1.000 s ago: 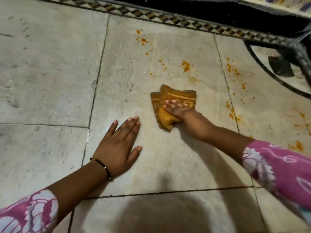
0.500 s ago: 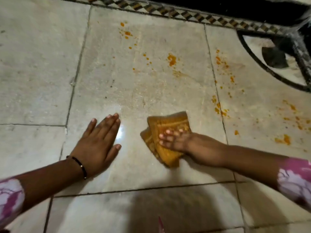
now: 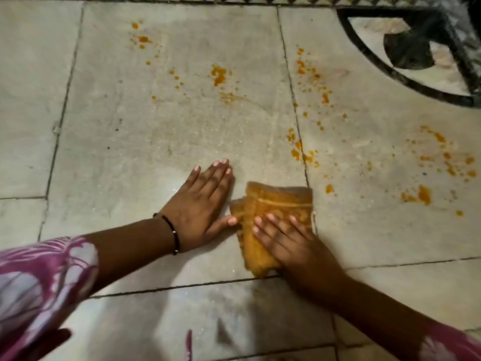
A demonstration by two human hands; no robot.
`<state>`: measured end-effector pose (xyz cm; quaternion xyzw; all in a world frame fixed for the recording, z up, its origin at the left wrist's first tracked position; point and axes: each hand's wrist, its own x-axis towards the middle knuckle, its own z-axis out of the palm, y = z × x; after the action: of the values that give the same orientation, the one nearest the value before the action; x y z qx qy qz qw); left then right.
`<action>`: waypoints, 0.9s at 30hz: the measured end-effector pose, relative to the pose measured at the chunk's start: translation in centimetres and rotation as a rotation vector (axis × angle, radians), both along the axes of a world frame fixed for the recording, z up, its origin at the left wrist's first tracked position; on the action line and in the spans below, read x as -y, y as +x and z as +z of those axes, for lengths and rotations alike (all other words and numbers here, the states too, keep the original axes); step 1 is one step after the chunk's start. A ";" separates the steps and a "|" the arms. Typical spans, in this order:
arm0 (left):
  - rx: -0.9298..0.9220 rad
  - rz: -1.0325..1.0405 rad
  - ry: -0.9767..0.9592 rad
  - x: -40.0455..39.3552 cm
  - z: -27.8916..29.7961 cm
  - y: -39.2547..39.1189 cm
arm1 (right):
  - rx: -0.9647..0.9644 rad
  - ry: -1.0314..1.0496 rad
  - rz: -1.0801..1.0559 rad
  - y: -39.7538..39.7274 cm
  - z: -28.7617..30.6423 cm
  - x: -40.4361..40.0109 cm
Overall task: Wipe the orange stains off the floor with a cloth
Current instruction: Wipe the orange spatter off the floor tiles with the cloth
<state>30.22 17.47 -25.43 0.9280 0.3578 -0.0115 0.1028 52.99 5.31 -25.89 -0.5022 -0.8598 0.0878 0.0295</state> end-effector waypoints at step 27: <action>-0.027 0.377 -0.003 2.1 -1.3 4.9 | -0.125 0.093 -0.295 3.6 -1.6 -8.3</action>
<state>35.08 15.42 -26.71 0.8441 0.5267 -0.0050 0.0999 56.57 13.61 -27.46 -0.6147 -0.7764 0.0735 0.1186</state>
